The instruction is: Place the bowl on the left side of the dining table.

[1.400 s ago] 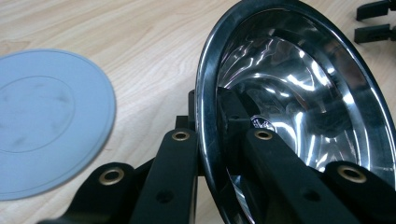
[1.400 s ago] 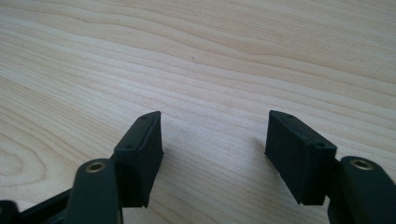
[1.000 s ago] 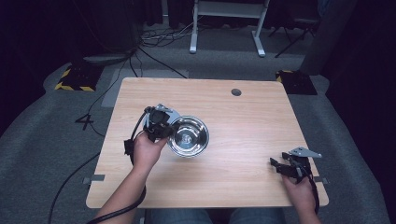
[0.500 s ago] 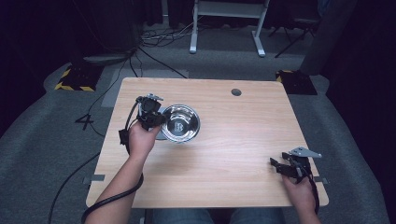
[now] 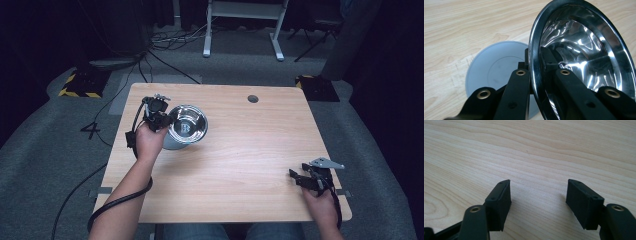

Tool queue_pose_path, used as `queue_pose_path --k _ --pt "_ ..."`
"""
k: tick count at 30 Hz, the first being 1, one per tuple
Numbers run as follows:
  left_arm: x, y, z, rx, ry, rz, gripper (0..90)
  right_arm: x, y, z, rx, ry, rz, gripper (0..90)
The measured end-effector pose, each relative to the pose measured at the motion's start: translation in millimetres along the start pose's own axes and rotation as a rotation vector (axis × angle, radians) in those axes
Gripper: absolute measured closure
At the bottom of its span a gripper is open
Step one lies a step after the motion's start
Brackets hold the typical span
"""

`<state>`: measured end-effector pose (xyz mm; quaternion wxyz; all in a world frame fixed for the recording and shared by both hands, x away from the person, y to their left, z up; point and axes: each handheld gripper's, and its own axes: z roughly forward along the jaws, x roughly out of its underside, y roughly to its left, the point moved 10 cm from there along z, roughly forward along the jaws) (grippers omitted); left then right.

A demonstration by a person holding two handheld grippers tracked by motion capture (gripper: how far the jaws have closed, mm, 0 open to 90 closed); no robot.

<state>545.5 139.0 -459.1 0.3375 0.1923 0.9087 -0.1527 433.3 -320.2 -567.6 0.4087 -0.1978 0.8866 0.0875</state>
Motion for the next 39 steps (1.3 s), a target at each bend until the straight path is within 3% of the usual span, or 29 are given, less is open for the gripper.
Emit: queue_pose_path --k 5,10,13,26,39 --pt "-2.1 12.4 6.8 -0.023 0.023 -0.026 85.9 0.0 0.0 0.0 0.0 0.0 0.0 36.6" --pt "-6.4 16.5 11.5 -0.048 0.057 0.007 85.9 0.0 0.0 0.0 0.0 0.0 0.0 36.6" --pt "-8.1 18.8 15.2 -0.035 0.059 -0.02 85.9 0.0 0.0 0.0 0.0 0.0 0.0 36.6" --pt "1.3 52.1 30.4 -0.008 0.056 -0.175 85.9 0.0 0.0 0.0 0.0 0.0 0.0 36.6" --pt "18.6 68.7 47.0 -0.012 0.074 -0.244 85.9 0.0 0.0 0.0 0.0 0.001 0.0 36.7"
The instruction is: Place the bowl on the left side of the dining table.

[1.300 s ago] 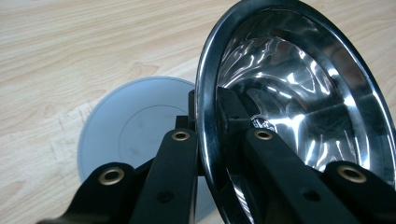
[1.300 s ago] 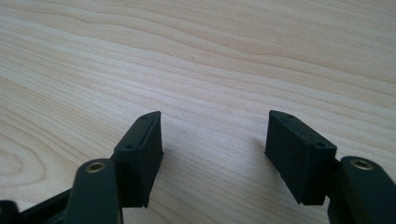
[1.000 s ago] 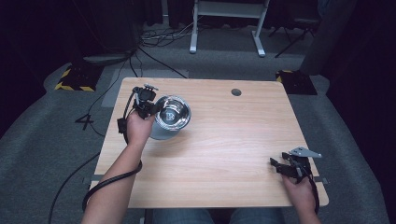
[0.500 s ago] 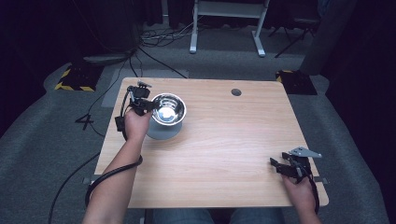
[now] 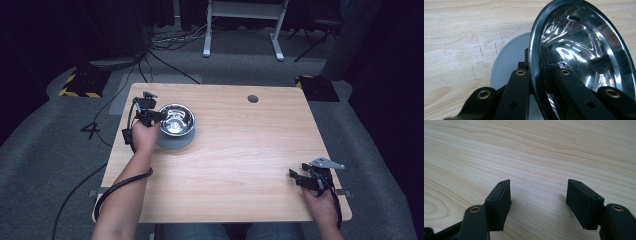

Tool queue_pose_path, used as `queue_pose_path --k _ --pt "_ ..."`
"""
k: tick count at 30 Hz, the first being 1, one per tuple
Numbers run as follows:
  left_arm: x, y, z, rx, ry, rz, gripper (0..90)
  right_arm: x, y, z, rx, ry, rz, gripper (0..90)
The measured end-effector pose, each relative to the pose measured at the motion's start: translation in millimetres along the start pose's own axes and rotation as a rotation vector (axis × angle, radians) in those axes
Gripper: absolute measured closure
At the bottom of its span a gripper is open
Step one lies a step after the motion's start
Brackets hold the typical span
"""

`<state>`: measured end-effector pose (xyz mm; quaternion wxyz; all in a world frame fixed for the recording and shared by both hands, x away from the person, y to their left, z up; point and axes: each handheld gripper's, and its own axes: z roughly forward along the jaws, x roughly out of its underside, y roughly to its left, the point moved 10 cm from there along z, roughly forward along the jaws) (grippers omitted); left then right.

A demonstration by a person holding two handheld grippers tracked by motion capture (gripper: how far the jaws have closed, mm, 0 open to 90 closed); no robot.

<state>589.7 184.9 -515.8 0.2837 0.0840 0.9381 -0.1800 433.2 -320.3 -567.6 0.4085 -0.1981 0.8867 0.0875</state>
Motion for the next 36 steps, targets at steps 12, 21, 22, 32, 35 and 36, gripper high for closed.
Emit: queue_pose_path --k 12,21,22,32,35,36 --pt "8.8 9.1 10.2 0.018 0.014 -0.044 85.9 0.0 0.0 0.0 0.0 0.0 0.0 36.6" --pt "13.7 12.5 16.1 0.015 0.024 -0.058 85.8 0.0 0.0 0.0 0.0 0.0 0.0 36.6" --pt "14.4 12.6 16.7 0.02 0.025 -0.059 85.8 0.0 0.0 0.0 0.0 0.0 0.0 36.6" --pt "19.4 14.8 19.5 0.035 0.037 -0.09 85.7 0.0 0.0 0.0 0.0 0.0 0.0 36.6" --pt "20.8 15.1 20.4 0.038 0.034 -0.109 85.4 0.0 0.0 0.0 0.0 0.0 0.0 36.6" --pt "21.7 15.0 20.7 0.04 0.036 -0.108 85.1 0.0 0.0 0.0 0.0 0.0 0.0 36.6"
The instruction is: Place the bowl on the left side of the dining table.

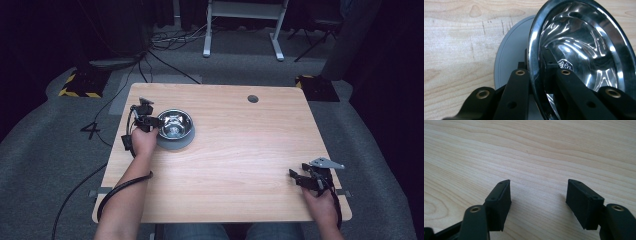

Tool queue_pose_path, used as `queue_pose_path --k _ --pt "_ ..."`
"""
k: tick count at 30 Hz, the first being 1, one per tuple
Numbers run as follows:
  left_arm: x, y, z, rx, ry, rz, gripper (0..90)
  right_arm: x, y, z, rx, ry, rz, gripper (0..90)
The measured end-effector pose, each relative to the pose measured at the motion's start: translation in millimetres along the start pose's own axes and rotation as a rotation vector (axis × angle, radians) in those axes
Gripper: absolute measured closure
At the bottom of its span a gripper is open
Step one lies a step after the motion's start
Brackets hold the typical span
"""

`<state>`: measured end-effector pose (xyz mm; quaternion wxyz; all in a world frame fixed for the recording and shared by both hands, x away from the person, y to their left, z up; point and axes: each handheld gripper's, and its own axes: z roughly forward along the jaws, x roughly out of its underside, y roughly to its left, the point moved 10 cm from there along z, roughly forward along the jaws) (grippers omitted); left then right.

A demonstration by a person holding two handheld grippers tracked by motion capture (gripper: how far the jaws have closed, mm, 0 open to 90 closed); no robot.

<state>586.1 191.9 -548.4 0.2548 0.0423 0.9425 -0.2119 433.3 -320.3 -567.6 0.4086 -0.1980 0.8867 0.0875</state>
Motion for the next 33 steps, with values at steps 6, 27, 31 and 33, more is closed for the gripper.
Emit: queue_pose_path --k 6,27,31,33 --pt "2.2 5.2 -1.6 -0.051 0.01 0.048 60.4 0.0 0.0 0.0 0.0 0.0 0.0 36.6" --pt "-0.5 -17.1 -64.7 -0.097 -0.125 0.165 46.4 0.0 0.0 0.0 0.0 0.0 -0.001 36.6" --pt "6.3 -31.3 -78.5 -0.089 -0.136 0.209 46.5 0.1 0.0 -0.1 0.0 0.001 -0.001 36.6" --pt "9.7 -37.3 -85.0 -0.082 -0.145 0.216 46.6 0.0 0.0 0.0 0.0 0.0 0.0 36.6"
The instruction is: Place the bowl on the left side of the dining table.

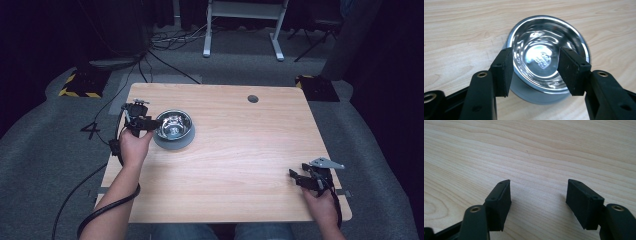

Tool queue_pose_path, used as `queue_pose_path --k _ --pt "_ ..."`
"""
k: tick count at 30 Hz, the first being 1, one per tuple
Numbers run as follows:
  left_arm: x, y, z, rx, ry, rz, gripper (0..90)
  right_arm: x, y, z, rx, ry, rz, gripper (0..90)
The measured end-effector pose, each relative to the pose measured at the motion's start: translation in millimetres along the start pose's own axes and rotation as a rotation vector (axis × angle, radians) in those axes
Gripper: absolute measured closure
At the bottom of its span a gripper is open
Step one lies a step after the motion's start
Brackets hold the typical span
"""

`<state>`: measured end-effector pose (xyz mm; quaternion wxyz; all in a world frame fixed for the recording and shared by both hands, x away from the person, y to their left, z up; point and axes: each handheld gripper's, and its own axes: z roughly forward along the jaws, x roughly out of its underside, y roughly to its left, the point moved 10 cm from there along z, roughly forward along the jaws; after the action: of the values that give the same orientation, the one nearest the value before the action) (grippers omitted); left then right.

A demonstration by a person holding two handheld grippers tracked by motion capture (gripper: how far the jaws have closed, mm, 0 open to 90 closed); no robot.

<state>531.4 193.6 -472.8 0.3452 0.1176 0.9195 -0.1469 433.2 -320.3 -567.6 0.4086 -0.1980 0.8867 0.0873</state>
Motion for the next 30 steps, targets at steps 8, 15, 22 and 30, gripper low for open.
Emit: queue_pose_path --k 8,15,22,30 --pt "11.2 -23.5 -26.8 0.031 0.003 0.062 46.5 -0.1 0.0 0.1 -0.001 -0.001 -0.001 36.6" --pt "24.5 -39.0 -43.9 0.069 -0.007 0.068 46.2 -0.1 0.0 0.1 -0.001 -0.001 -0.001 36.6" --pt "44.4 -47.4 -57.0 0.087 0.001 0.104 46.0 -0.1 0.0 0.1 0.0 0.0 -0.001 36.6" --pt "66.1 -54.5 -74.5 0.11 -0.012 0.134 45.6 -0.2 0.4 0.4 0.003 0.002 0.003 36.3"
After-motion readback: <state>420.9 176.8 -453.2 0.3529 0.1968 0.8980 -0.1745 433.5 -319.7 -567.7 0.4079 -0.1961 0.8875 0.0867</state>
